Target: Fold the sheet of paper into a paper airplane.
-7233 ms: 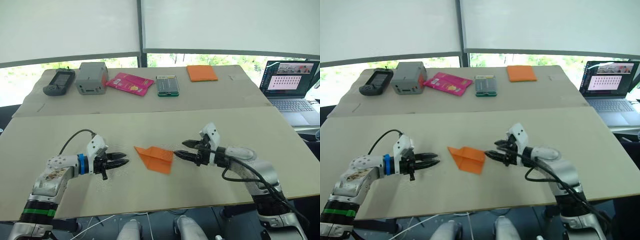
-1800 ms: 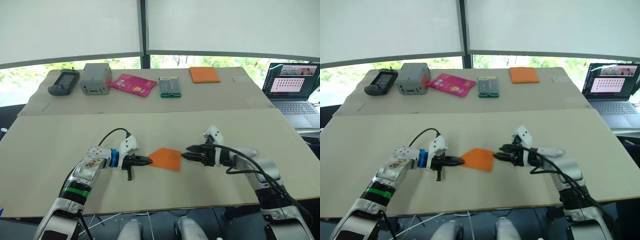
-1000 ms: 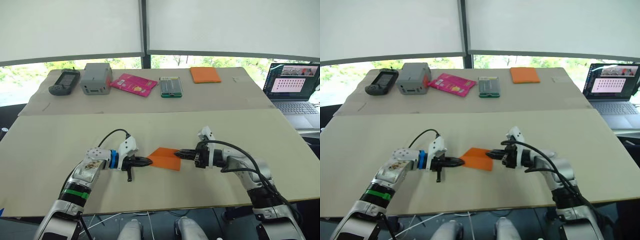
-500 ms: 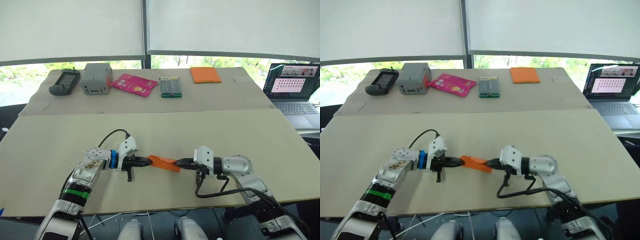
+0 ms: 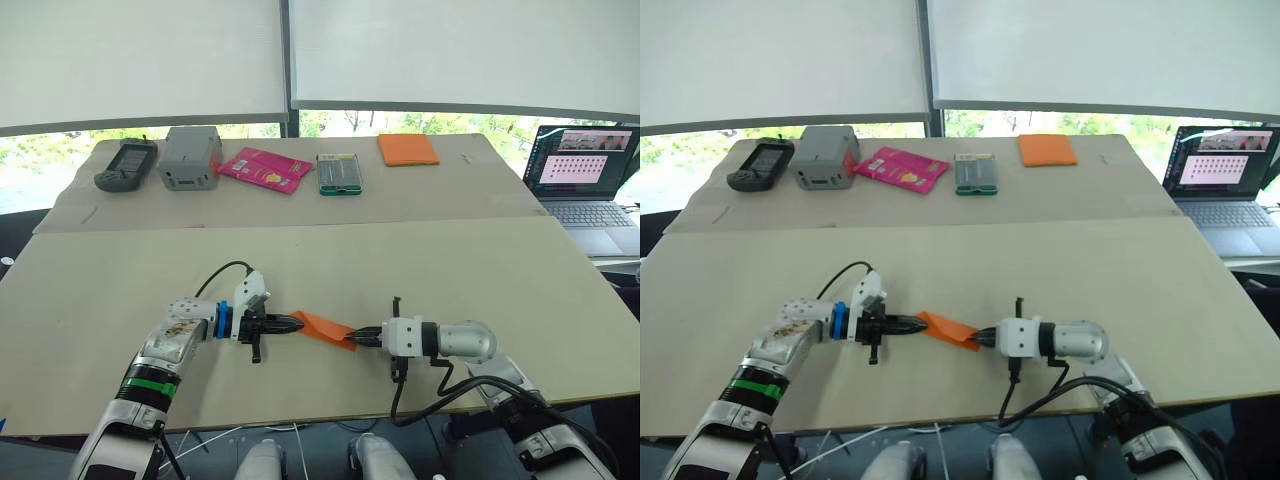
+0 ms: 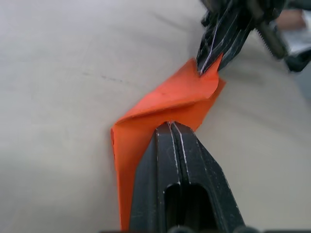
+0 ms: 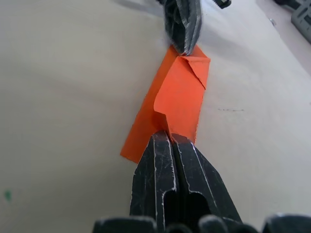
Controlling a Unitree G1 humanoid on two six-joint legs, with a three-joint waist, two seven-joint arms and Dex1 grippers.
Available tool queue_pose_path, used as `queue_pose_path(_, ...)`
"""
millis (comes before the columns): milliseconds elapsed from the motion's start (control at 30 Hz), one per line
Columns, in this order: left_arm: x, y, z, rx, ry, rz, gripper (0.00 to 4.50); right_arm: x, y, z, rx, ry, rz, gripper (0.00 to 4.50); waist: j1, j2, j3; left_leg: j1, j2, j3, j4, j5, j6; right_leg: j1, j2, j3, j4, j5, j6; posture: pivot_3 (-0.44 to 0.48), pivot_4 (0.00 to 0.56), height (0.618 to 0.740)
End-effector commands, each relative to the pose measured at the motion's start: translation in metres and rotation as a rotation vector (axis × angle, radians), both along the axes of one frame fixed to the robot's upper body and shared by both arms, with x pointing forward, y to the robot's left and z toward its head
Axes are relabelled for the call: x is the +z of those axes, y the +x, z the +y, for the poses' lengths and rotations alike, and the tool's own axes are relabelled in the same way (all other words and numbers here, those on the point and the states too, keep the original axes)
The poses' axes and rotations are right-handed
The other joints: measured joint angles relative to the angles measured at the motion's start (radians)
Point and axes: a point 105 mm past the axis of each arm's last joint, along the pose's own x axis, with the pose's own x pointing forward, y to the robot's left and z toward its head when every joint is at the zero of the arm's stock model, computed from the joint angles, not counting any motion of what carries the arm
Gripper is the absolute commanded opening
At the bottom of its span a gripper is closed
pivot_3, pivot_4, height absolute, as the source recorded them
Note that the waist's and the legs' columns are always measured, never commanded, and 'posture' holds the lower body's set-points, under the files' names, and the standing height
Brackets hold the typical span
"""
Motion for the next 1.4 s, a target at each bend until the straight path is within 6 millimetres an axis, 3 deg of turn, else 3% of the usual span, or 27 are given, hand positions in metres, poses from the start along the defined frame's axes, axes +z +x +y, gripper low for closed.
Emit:
queue_pose_path(33,0.029,0.009,-0.006,-0.009,-0.087,-0.045,0.0,-0.014,0.001,-0.006,-0.015,-0.062,0.015,0.02,0.0,0.0,0.0,0.0,0.0,0.0,0.0,0.0,0.0,0.0,0.0,0.0,0.0,0.0,0.0,0.0,0.15,0.74)
queue_pose_path(200,0.021,0.016,-0.015,-0.019,-0.033,-0.054,0.0,-0.016,0.0,-0.007,-0.016,-0.069,0.012,0.02,0.0,0.0,0.0,0.001,0.0,0.0,0.0,0.0,0.0,0.002,0.0,0.0,0.0,0.0,0.0,0.0,0.15,0.74)
queue_pose_path(433,-0.02,0.017,-0.023,-0.09,0.209,-0.128,0.0,-0.015,-0.001,-0.007,-0.028,-0.067,0.0,0.02,0.0,0.0,0.0,0.001,-0.001,0.0,0.0,0.0,0.0,0.002,0.0,0.001,0.0,0.0,0.0,0.0,0.15,0.74)
queue_pose_path(600,-0.031,0.018,-0.03,-0.102,0.22,-0.121,0.0,-0.015,-0.004,-0.006,-0.01,-0.088,-0.009,0.02,0.006,0.0,-0.001,0.003,-0.001,0.0,0.0,0.0,0.0,0.004,0.0,0.001,0.0,0.0,0.0,0.0,0.15,0.74)
queue_pose_path(800,-0.039,0.012,-0.033,-0.122,0.222,-0.106,0.0,0.008,-0.002,-0.011,-0.029,-0.093,-0.027,0.02,0.01,0.0,-0.002,0.003,-0.001,0.0,0.0,0.0,0.0,0.004,0.0,0.001,0.0,0.0,0.0,0.0,0.15,0.74)
queue_pose_path(833,-0.039,0.012,-0.032,-0.122,0.219,-0.102,0.0,0.016,-0.002,-0.012,-0.029,-0.088,-0.029,0.61,0.011,0.0,-0.002,0.002,-0.001,0.0,0.001,0.0,0.0,0.003,0.0,0.001,0.0,0.0,0.0,0.0,0.15,0.74)
queue_pose_path(1033,-0.039,0.009,-0.029,-0.113,0.211,-0.091,0.0,0.063,0.004,-0.019,-0.14,0.061,0.047,2.58,0.01,0.0,-0.002,0.0,-0.001,0.0,0.0,0.0,0.0,0.002,-0.001,0.001,-0.001,0.0,0.0,0.0,0.15,0.74)
queue_pose_path(1133,-0.04,0.009,-0.03,-0.109,0.206,-0.089,0.0,0.08,0.014,-0.014,-0.237,0.204,0.134,2.58,0.009,0.0,-0.002,0.0,-0.001,0.0,0.0,0.0,0.0,0.002,0.0,0.001,0.0,0.0,0.0,0.0,0.15,0.74)
queue_pose_path(1233,-0.039,0.01,-0.03,-0.094,0.2,-0.093,0.0,0.065,0.024,-0.006,-0.327,0.166,0.128,2.58,0.01,0.001,-0.002,0.0,-0.001,0.0,0.0,0.0,0.0,0.002,0.0,0.001,-0.001,0.0,0.0,0.0,0.15,0.74)
queue_pose_path(1367,-0.034,0.014,-0.027,-0.04,0.176,-0.108,0.0,0.052,0.026,0.02,-0.384,0.24,0.22,1.42,0.009,0.001,-0.002,-0.001,-0.001,0.0,0.0,0.0,0.0,0.0,0.0,0.001,0.0,0.0,0.0,0.0,0.15,0.74)
queue_pose_path(1400,-0.034,0.013,-0.025,-0.034,0.178,-0.105,0.0,0.04,0.026,0.025,-0.405,0.222,0.262,1.06,0.009,0.001,-0.002,-0.001,-0.001,0.0,0.0,0.0,0.0,0.0,0.0,0.001,0.0,0.0,0.0,0.0,0.15,0.74)
